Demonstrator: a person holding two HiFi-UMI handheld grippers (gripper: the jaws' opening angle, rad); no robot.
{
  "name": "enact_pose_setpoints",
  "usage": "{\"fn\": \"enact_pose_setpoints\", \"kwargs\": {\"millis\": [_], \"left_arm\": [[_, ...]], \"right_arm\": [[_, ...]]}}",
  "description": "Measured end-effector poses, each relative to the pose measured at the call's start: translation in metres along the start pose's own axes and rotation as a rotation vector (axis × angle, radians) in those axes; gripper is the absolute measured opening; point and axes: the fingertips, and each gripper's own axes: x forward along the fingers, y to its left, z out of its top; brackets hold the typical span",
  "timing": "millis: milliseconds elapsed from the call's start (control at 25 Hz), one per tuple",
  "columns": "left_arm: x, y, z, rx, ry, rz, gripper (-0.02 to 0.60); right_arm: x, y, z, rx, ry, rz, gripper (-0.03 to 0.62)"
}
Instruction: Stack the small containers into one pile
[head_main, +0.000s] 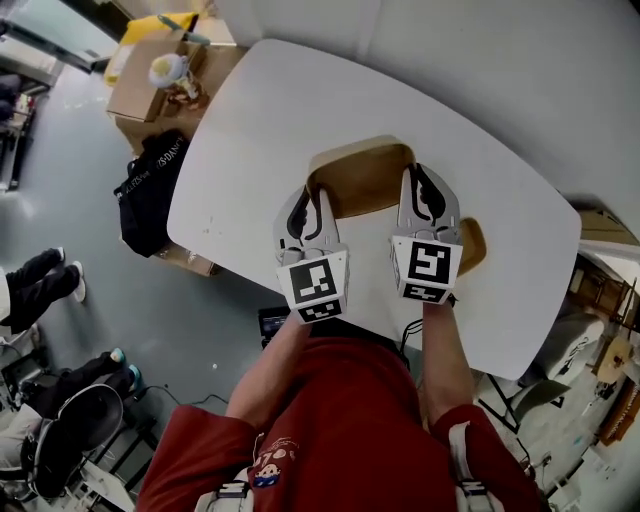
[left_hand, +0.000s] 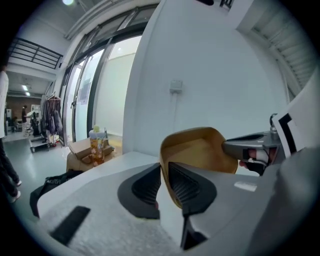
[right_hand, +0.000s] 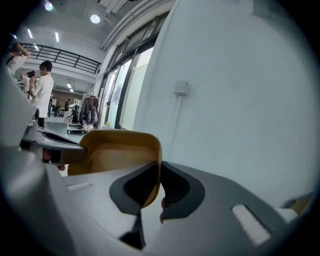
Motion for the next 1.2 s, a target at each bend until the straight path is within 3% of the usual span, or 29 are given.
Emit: {"fn": "enact_pose_setpoints", "kwargs": {"millis": [160, 400, 640, 960, 1200], "left_arm": [[-0.006, -0.026, 0.03, 0.074, -0.109, -0.064, 0.051], [-0.016, -0.075, 0.058, 0.128, -0.19, -0.168, 0.046], [-0.023, -0.12, 0.073, 0.125, -0.252, -0.27, 0.041], [-0.029, -0.164, 0.054, 0.142, -0.176, -0.384, 0.039], [-0.036, -0.191, 0.038, 0.136, -0.147, -0.4, 0.04]], "right_arm": [[-0.033, -0.027, 0.016, 0.035, -0.089, -0.12, 0.026], [-0.083, -0.066, 0.021, 0.109, -0.163, -0.264, 0.025], [-0.123, -0.097, 0.013, 0.148, -0.171, -0.37, 0.025], [-0.158, -0.126, -0.006, 0.168, -0.124, -0.48, 0.025], [-0.177, -0.143, -0.023, 0.171, -0.09, -0.495, 0.025]]}}
